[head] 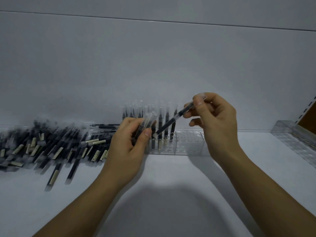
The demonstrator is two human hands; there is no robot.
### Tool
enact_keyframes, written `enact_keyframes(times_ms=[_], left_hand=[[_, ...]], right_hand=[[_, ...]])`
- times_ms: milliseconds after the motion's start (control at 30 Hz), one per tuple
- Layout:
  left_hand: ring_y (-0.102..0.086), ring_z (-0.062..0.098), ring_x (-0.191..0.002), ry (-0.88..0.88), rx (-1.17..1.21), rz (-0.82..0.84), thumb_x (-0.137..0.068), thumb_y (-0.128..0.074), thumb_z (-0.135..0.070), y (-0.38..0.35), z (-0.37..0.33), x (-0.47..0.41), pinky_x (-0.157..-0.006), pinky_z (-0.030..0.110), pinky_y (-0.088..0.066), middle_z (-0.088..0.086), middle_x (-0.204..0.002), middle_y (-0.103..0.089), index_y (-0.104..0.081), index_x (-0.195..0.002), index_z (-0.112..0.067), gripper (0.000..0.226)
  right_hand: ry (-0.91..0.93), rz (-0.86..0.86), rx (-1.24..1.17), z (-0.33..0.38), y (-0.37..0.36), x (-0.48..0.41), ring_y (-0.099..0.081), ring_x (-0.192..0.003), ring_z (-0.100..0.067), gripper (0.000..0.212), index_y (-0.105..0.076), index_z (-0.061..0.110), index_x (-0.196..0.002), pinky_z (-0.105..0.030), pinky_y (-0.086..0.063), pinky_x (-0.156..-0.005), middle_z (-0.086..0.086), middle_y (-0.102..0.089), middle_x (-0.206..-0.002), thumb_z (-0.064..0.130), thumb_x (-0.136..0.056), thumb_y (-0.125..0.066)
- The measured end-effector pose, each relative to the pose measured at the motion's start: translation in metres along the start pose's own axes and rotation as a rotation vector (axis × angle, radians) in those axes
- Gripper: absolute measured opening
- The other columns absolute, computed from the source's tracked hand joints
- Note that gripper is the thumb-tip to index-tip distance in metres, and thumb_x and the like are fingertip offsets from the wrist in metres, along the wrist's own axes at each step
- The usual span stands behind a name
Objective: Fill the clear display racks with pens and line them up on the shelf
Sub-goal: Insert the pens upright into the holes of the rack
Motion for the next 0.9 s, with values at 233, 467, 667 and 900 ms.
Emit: enact_keyframes(times_ms=[233, 467, 667, 900], left_hand=[[-0.056, 0.009, -0.067, 0.010, 0.012, 0.013, -0.099, -0.058, -0.030, -0.001, -0.004, 0.001, -0.064, 0.015, -0.042, -0.007, -0.075, -0.056, -0.062, -0.091, -0.034, 0.011], [-0.056, 0.007, -0.053, 0.083, 0.095, 0.001, -0.096, -0.060, -0.019, -0.002, -0.005, 0.003, -0.054, 0.017, -0.046, 0.005, -0.062, -0.062, -0.068, -0.092, -0.020, 0.009], [-0.055, 0.009, -0.050, 0.095, 0.112, -0.002, -0.093, -0.056, -0.033, -0.002, -0.005, 0.003, -0.052, 0.021, -0.045, 0.003, -0.056, -0.059, -0.069, -0.097, -0.019, 0.019], [-0.055, 0.008, -0.049, 0.090, 0.103, 0.007, -0.093, -0.057, -0.033, -0.003, -0.005, 0.004, -0.052, 0.021, -0.045, -0.002, -0.054, -0.058, -0.070, -0.099, -0.022, 0.018]], right_hand=[[0.262, -0.035, 0.320, -0.007, 0.015, -0.007, -0.071, -0.077, -0.022, 0.007, -0.062, 0.017, -0.103, -0.040, -0.059, -0.066, -0.001, -0.071, -0.088, 0.010, -0.102, -0.060], [0.273, 0.067, 0.408, -0.015, 0.010, -0.005, -0.071, -0.079, -0.018, 0.007, -0.066, 0.019, -0.105, -0.042, -0.060, -0.069, 0.008, -0.070, -0.091, 0.014, -0.100, -0.065], [0.237, 0.095, 0.461, -0.024, -0.002, -0.002, -0.067, -0.074, -0.014, 0.011, -0.072, 0.023, -0.106, -0.036, -0.059, -0.068, 0.010, -0.071, -0.085, 0.019, -0.096, -0.071], [0.164, 0.078, 0.570, -0.034, -0.010, -0.004, -0.064, -0.070, -0.004, 0.008, -0.073, 0.024, -0.103, -0.008, -0.044, -0.062, 0.013, -0.068, -0.075, 0.026, -0.095, -0.073]])
Point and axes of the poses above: each hand's wrist, its own x-axis away from the middle knuckle, its own y-axis out of the back of the hand, z = x × y, the point moved 1 cm from there along -x, towards the middle knuckle
